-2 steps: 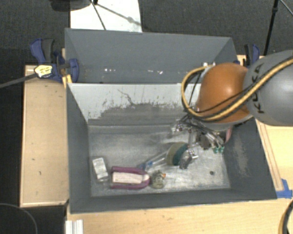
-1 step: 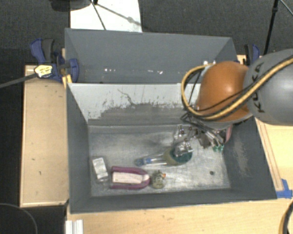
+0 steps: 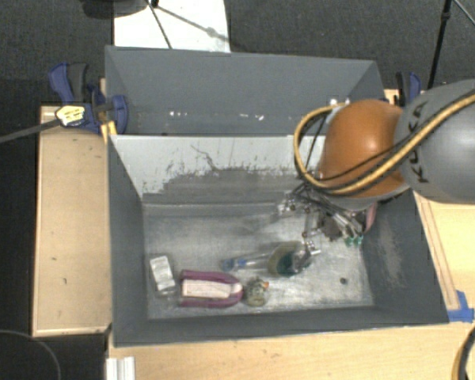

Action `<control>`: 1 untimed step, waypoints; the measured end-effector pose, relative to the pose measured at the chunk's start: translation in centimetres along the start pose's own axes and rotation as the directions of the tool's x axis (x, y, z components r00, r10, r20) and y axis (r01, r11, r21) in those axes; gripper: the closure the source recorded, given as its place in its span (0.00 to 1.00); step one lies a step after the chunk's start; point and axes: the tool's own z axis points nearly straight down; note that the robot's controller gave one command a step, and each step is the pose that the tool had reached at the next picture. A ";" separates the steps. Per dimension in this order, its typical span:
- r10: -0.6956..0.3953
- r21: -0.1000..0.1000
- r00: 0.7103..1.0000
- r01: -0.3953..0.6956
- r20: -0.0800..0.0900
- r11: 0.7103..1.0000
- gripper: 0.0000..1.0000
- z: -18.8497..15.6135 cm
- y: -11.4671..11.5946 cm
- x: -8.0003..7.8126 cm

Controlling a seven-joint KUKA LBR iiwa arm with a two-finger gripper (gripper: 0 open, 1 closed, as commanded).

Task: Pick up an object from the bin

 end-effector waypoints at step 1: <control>-0.248 0.000 0.969 0.248 -0.003 0.969 0.00 -0.5 -0.4 1.1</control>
Offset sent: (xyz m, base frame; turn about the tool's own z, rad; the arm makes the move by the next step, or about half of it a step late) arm -0.0099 -0.0063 0.0049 -0.2515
